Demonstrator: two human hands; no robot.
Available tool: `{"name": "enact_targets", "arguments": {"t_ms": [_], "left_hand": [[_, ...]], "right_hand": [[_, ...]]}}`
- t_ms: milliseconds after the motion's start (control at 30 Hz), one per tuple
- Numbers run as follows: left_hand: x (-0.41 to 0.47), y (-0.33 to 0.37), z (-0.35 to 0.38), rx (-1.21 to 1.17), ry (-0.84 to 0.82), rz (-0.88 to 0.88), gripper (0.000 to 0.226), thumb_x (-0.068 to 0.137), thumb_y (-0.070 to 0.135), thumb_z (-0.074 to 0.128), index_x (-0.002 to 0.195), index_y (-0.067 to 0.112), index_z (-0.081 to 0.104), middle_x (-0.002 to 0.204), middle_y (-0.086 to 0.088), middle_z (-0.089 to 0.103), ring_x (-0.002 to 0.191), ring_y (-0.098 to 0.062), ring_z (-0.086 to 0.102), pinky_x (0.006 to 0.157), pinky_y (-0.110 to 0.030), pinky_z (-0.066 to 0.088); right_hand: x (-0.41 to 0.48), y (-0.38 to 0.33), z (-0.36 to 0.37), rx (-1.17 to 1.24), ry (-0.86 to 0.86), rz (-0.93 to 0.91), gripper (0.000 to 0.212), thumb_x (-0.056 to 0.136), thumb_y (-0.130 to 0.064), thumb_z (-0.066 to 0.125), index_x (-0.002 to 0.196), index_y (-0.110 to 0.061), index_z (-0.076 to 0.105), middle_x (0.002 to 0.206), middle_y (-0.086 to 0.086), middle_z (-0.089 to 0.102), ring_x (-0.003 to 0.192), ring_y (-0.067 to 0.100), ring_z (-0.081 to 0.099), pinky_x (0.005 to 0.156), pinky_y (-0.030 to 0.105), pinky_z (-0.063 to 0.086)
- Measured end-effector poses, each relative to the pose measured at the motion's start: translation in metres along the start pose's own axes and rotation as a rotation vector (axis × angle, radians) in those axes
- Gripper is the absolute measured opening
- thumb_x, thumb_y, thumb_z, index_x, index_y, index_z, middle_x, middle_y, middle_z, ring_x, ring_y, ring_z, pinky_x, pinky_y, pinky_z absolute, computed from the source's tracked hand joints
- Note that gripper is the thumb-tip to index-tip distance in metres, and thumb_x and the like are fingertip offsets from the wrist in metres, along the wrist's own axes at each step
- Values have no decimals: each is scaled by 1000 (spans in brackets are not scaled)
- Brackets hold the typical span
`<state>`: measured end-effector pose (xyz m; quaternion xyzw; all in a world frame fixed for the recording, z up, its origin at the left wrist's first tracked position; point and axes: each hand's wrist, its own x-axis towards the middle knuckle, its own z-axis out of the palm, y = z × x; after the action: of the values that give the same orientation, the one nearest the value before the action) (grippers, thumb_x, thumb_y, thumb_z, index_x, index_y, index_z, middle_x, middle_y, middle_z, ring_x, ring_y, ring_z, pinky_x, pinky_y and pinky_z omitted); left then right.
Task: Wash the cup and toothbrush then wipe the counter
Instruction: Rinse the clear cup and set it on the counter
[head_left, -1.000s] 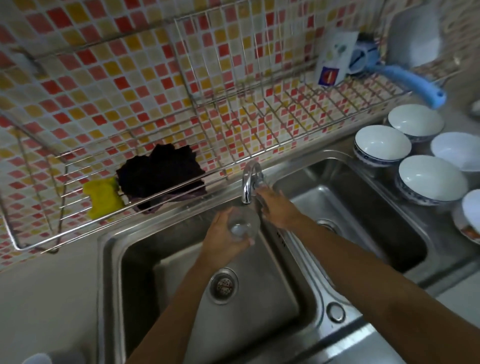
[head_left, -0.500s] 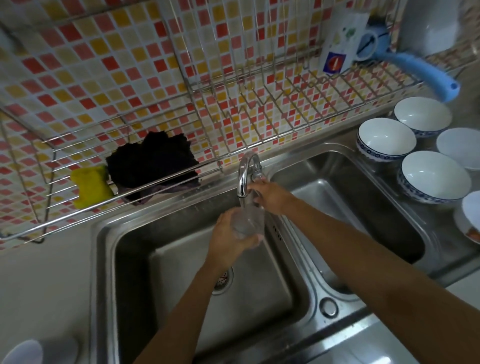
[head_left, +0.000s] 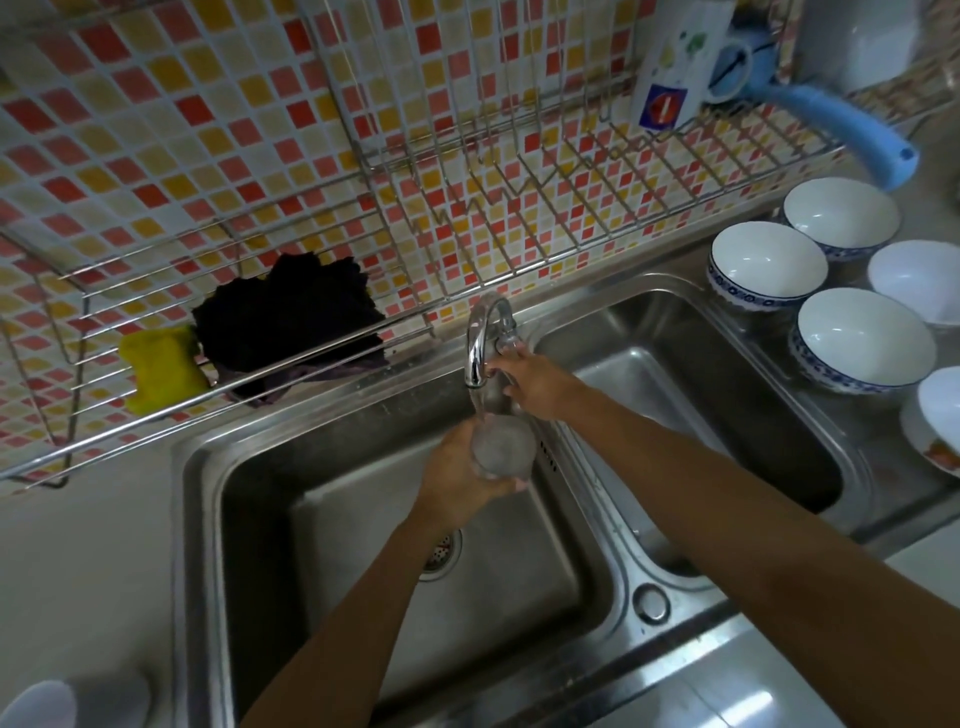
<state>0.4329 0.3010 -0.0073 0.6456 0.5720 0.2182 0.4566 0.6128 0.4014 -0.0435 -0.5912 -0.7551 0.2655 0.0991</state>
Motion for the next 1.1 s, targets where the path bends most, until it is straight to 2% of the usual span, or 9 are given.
{"name": "enact_targets", "arguments": {"t_ms": [167,367,567,700,833,900,967,1033,1100], "left_hand": [[1,-5,-7,-68,128,-31,73,56,21,92,115,32,50,109,10,59,96,-5,58,77,-17,47],[-9,-4,2,-8,-46,28,72,58,21,92,117,32,51,104,24,57,95,9,55,74,0,43],[6,-5,3,-86,112,-8,77,57,20,91,124,23,53,114,8,60,101,-7,58,81,-20,49],[2,-7,3,-32,46,11,74,57,21,92,120,27,54,109,13,61,98,-1,57,77,-9,44],[6,-5,3,-71,104,-16,71,57,18,91,117,28,53,108,12,60,98,-3,58,76,-15,46],[8,-4,5,-68,61,-7,72,57,19,92,118,26,54,111,9,62,101,-7,60,81,-21,50],[6,-5,8,-79,61,0,71,57,18,91,117,27,55,111,6,64,102,-11,61,85,-28,52],[4,-4,9,-83,78,13,71,57,19,92,117,29,54,111,7,63,102,-11,61,84,-28,52],[2,-5,7,-70,82,24,73,57,20,91,119,30,53,113,10,61,104,-9,58,83,-25,51]], "right_hand": [[0,1,1,3,3,4,39,92,-11,55,127,-28,52,153,11,29,124,28,50,99,32,41],[0,2,-2,9,21,-8,37,92,-10,56,125,-25,54,143,7,42,109,21,56,86,22,39],[1,1,-1,32,0,5,37,91,-10,57,124,-26,55,144,7,40,109,23,56,86,23,41],[-1,0,0,43,10,0,37,90,-8,59,122,-26,55,147,8,37,99,18,55,82,22,41],[-1,-3,-1,49,8,22,32,91,-14,60,121,-26,56,147,8,36,105,24,57,87,29,47],[-1,-5,-4,68,3,40,30,90,-24,62,120,-21,57,139,10,44,105,26,59,90,33,48],[-1,-7,-10,158,57,78,31,90,-32,64,115,-15,58,116,9,59,97,25,61,81,28,46],[-1,-6,-17,268,156,149,27,92,-36,59,105,-13,60,95,6,65,87,20,60,74,25,42],[-1,2,-17,395,223,192,22,95,-37,55,98,-16,59,91,5,66,84,19,60,74,26,42]]}}
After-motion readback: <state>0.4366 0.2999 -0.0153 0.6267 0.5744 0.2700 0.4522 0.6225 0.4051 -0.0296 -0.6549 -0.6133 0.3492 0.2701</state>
